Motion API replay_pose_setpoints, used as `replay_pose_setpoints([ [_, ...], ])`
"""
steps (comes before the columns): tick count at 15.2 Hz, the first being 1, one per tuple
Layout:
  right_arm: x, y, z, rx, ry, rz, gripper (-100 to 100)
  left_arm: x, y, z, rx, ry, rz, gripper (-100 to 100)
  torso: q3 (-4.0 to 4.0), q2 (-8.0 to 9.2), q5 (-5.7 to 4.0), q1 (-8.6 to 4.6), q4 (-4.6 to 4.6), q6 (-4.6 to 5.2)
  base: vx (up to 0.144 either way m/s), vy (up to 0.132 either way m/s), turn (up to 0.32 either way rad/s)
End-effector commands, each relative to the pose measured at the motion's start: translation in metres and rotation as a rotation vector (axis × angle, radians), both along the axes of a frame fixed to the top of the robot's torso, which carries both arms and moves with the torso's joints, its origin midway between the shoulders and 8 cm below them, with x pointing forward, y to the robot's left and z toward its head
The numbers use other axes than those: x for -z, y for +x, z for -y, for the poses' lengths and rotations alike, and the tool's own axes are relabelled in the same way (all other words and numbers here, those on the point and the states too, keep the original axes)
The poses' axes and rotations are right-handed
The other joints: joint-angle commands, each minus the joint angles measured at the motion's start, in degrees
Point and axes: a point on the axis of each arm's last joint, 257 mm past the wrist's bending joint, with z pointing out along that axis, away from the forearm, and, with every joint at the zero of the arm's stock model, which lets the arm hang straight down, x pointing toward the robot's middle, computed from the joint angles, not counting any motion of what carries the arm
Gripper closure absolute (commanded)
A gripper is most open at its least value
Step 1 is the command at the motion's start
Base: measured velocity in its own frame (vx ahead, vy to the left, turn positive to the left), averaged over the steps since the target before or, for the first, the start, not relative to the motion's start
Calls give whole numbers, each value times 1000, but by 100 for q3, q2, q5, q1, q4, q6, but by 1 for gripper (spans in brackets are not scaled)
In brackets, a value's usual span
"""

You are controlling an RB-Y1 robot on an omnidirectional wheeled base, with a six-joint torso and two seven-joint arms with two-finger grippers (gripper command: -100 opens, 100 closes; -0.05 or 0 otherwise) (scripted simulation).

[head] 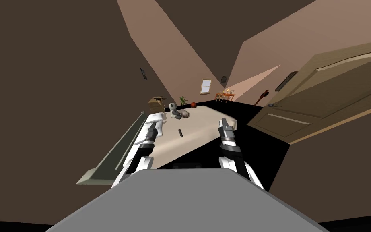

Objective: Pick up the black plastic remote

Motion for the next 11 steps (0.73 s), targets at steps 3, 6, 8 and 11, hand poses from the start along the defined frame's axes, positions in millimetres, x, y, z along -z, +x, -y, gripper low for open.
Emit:
replay_pose_setpoints([
  [3, 0, 0, 0, 0, 0, 0, 0, 26, 12, -2, 1, 23, -89, -100, 0, 0, 0, 0, 0, 1, 31, -15, -114],
  [6, 0, 0, 0, 0, 0, 0, 0, 55, 23, -3, 4, 51, -177, -100, -1, -2, 0, -1, -1, -1, 40, -15, -115],
  [8, 0, 0, 0, 0, 0, 0, 0, 59, 23, -4, 2, 50, -194, -100, -3, -5, -1, -2, -1, -1, 40, -9, -73],
  [11, 0, 0, 0, 0, 0, 0, 0, 90, 33, -6, 5, 81, -287, -100, 0, -1, -1, 0, 0, -1, 35, -12, -123],
])
